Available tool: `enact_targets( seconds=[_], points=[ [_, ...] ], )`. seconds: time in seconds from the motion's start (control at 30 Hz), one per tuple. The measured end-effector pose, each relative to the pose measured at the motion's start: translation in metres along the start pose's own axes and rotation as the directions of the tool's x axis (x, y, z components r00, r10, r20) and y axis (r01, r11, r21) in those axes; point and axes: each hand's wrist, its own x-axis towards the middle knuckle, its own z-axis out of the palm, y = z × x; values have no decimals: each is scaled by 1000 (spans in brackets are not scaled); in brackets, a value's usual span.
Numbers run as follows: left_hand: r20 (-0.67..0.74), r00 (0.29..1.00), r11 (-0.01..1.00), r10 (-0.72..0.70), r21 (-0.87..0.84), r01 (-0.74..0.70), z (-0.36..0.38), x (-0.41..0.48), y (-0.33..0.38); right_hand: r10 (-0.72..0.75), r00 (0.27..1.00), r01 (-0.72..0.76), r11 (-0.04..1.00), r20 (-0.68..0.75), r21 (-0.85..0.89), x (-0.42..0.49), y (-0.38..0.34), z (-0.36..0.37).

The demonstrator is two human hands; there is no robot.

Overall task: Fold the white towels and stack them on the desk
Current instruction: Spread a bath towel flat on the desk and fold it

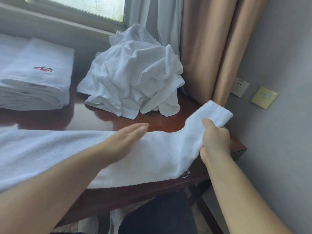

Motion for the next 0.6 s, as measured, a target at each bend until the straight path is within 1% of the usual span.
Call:
enact_targets(
  seconds=[0.03,0.07,0.1,0.13,0.17,0.2,0.23,0.27,0.3,0.33,0.37,0.4,0.43,0.47,0.5,0.53,0.57,0.6],
  points=[
    [-49,997,979,-52,-198,41,-17,-2,6,-120,989,126,990,92,-60,-12,-8,14],
    [-74,991,945,-111,-316,83,-37,-6,10,-233,952,260,958,197,-123,-26,-16,30],
    [-81,983,915,-167,-385,124,-57,-12,12,-319,894,384,908,314,-170,-42,-23,46],
    [-85,975,894,-206,-421,152,-77,-20,12,-371,820,486,854,437,-186,-59,-28,64],
    [-111,965,893,-238,-417,172,-97,-32,11,-387,740,556,812,550,-177,-77,-30,81],
    [-166,953,913,-255,-366,181,-115,-46,8,-383,669,601,783,638,-160,-93,-30,98],
    [-231,941,954,-247,-231,194,-131,-63,2,-374,608,632,762,700,-141,-108,-29,113],
    [-291,932,972,-218,16,233,-144,-83,-6,-366,562,649,751,742,-122,-122,-28,127],
    [-330,927,896,-180,334,293,-156,-103,-16,-353,528,655,748,773,-106,-134,-25,140],
    [-335,929,711,-155,615,341,-164,-121,-29,-341,500,661,744,796,-97,-144,-22,151],
    [-332,930,524,-161,770,365,-169,-136,-41,-333,479,673,734,812,-96,-154,-20,161],
    [-330,928,442,-173,816,372,-172,-148,-53,-330,461,686,722,824,-95,-165,-17,171],
    [-333,929,457,-159,809,369,-172,-155,-64,-323,444,696,712,836,-94,-176,-14,180],
    [-341,934,530,-110,775,345,-174,-160,-72,-310,426,699,709,850,-92,-188,-11,190],
    [-362,931,634,-39,711,303,-177,-162,-78,-290,410,698,710,865,-93,-199,-9,199],
    [-403,915,749,29,615,247,-180,-163,-80,-269,398,696,711,877,-98,-210,-7,207],
    [-456,888,851,63,490,191,-185,-163,-80,-250,394,693,712,885,-107,-220,-6,214],
    [-513,857,936,54,324,135,-189,-164,-78,-238,393,694,711,888,-116,-227,-4,221]
  ],
)
